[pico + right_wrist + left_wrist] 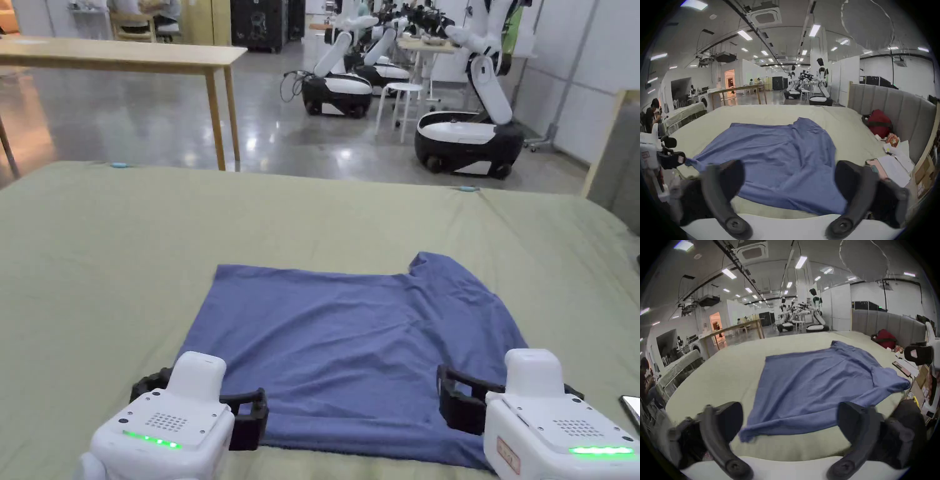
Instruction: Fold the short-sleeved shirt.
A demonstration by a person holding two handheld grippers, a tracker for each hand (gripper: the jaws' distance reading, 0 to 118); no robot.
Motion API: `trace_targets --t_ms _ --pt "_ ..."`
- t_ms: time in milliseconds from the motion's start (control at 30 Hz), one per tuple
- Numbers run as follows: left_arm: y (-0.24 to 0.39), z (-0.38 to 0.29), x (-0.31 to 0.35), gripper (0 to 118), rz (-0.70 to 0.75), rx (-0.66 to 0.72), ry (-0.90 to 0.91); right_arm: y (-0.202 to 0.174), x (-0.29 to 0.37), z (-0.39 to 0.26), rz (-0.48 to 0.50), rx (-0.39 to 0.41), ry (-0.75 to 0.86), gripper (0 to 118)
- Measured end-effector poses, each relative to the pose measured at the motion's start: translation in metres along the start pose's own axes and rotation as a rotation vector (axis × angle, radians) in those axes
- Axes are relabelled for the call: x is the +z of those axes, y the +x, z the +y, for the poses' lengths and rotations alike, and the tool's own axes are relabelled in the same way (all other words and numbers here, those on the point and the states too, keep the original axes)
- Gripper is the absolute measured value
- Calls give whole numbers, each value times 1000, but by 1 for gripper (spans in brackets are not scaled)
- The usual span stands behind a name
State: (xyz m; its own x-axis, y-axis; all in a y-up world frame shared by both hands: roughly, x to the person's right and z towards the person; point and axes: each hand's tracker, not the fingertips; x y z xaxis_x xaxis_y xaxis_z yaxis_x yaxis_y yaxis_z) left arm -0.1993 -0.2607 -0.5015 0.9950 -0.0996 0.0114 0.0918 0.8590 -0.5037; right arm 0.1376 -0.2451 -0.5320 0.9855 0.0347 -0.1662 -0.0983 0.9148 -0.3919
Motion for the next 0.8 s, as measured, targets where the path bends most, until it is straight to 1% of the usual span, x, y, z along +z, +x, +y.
trace_targets --t_ms 33,67,100,133,167,200,267,400,433,467,500,567,600,633,700,733,800 --pt "0 -2 -1 23 -20 1 -12 -8 0 -2 -10 16 7 24" --pt "1 -9 -3 0 -15 0 -29 -15 -1 -5 -48 48 8 1" --pt "-1 -15 -3 0 17 -5 -61 -17 0 -8 -87 69 -1 1" --pt "-5 -16 -1 0 -6 -4 -42 -16 1 -9 -31 49 6 1" --pt "-13 -18 2 0 -42 25 -58 -17 3 -8 43 14 -10 1" --pt "-21 -25 9 0 -34 39 -55 -17 5 -9 33 12 -14 1" --pt "-42 -36 17 0 2 47 -72 -19 11 -13 11 32 -3 1" --pt "-92 -67 28 0 90 107 -159 -13 18 -18 19 24 -10 1" --pt "-100 -71 28 0 82 108 -157 -12 18 -18 19 19 -18 1" --pt "-106 -76 30 3 70 132 -157 -10 18 -21 26 4 -31 1" --pt "-112 -79 29 29 67 163 -151 -8 17 -23 32 -18 -46 1" --pt "-118 -81 18 112 45 171 -171 -5 14 -26 33 -35 -65 1" --pt "-118 -74 18 115 13 165 -119 -4 12 -28 29 -38 -72 1" --pt "-121 -70 9 115 37 166 -137 -3 12 -30 26 -41 -79 1" --pt "-126 -59 -14 116 29 166 -154 4 10 -29 23 -53 -100 1" --pt "-111 -59 -1 116 22 159 -155 7 10 -28 20 -63 -104 1" --pt "-103 -52 -9 115 15 140 -181 15 10 -25 9 -72 -117 1"
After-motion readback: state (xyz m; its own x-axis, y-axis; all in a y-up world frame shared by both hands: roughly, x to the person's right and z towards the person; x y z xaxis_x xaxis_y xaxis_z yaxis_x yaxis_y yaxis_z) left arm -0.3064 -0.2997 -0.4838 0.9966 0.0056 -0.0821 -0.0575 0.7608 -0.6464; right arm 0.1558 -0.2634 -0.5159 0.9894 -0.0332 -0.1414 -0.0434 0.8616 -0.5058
